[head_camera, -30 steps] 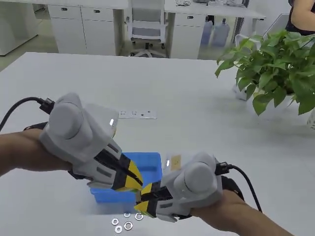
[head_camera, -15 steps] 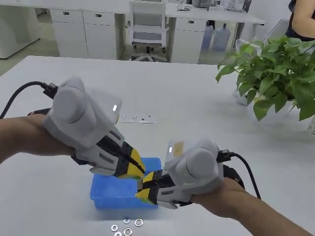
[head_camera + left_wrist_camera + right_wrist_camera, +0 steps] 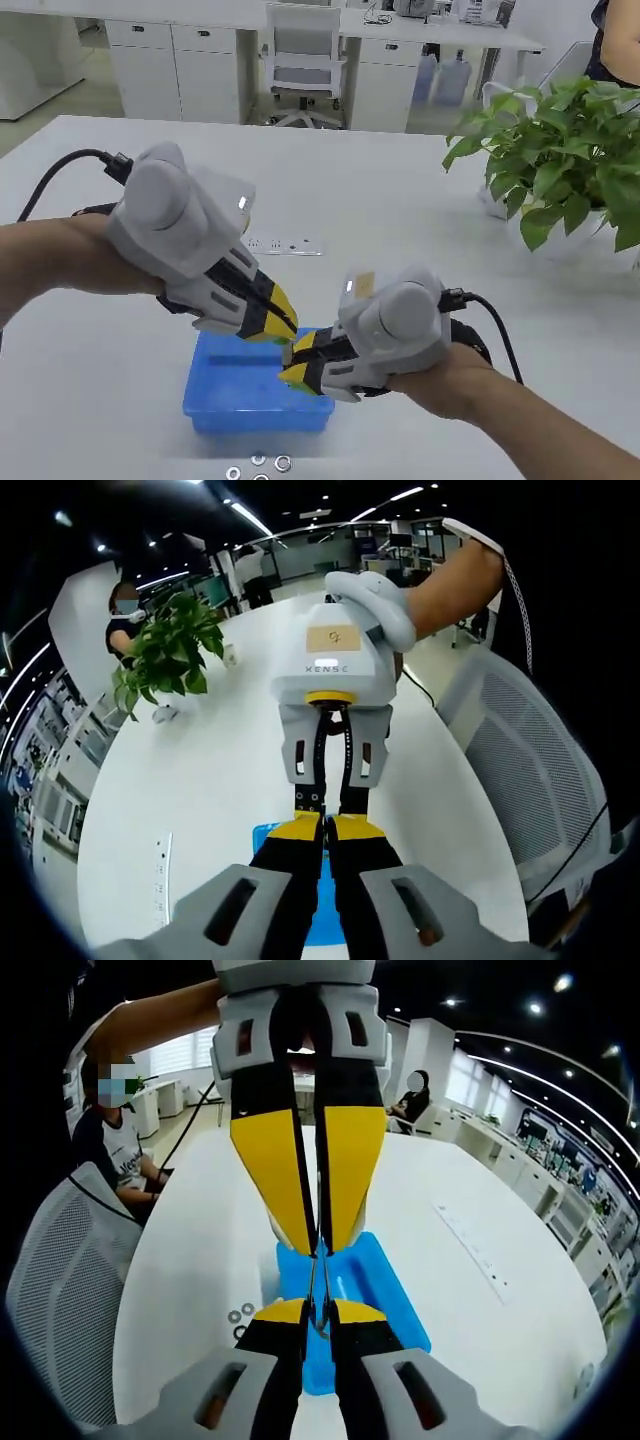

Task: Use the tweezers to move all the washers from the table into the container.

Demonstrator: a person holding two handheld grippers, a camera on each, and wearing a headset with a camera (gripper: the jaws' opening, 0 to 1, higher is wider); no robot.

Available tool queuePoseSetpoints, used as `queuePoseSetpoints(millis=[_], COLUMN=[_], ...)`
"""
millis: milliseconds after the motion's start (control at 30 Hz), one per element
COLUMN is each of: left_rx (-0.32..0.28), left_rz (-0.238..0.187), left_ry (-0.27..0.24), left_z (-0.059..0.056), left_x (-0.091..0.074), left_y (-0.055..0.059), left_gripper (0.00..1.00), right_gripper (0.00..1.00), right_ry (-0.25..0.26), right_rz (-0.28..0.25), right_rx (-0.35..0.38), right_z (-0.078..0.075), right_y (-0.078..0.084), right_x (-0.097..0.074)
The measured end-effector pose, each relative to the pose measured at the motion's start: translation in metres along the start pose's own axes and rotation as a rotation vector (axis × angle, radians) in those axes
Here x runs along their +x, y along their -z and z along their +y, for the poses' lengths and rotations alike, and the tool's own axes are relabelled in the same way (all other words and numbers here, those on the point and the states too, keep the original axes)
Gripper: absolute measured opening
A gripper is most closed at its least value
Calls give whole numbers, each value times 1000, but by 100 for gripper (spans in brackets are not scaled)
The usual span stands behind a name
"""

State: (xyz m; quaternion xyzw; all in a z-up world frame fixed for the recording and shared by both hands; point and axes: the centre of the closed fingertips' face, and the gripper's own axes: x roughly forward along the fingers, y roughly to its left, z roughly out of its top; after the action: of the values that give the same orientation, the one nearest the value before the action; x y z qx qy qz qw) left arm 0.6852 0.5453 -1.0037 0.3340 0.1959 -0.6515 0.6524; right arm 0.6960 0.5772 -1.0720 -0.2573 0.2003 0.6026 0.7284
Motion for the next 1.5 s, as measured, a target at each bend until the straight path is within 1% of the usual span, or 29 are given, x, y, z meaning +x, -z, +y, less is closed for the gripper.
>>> queuePoseSetpoints(millis=[267, 500, 567, 667, 900, 1033, 1233, 1433, 1500], left_rx=[-9, -29, -37, -47, -77, -89, -113, -123, -126], left_rz=[14, 23, 24, 28, 34, 42, 42, 47, 48], left_ry=[1, 2, 3, 2, 6, 7, -3, -3, -1], left_z=[7, 12, 14, 16, 18, 19, 20, 18, 17], left_x=[8, 19, 21, 26, 36, 41, 45, 49, 50], left_y=[10, 23, 27, 31, 42, 46, 54, 59, 60], left_gripper=[6, 6, 6, 6, 6, 6, 6, 6, 6], right_gripper=[10, 10, 10, 10, 10, 10, 10, 10, 10], right_ry=[-14, -28, -34, -33, -46, -54, -68, -85, -83], right_rz=[18, 37, 46, 66, 91, 97, 111, 130, 137], right_rx=[-2, -5, -2, -18, -2, 13, 24, 29, 21], right_z=[-8, -12, -13, -15, -18, -19, -19, -16, -15], right_y=[10, 21, 25, 31, 43, 47, 54, 59, 61], right_x=[10, 19, 22, 27, 35, 40, 46, 50, 51])
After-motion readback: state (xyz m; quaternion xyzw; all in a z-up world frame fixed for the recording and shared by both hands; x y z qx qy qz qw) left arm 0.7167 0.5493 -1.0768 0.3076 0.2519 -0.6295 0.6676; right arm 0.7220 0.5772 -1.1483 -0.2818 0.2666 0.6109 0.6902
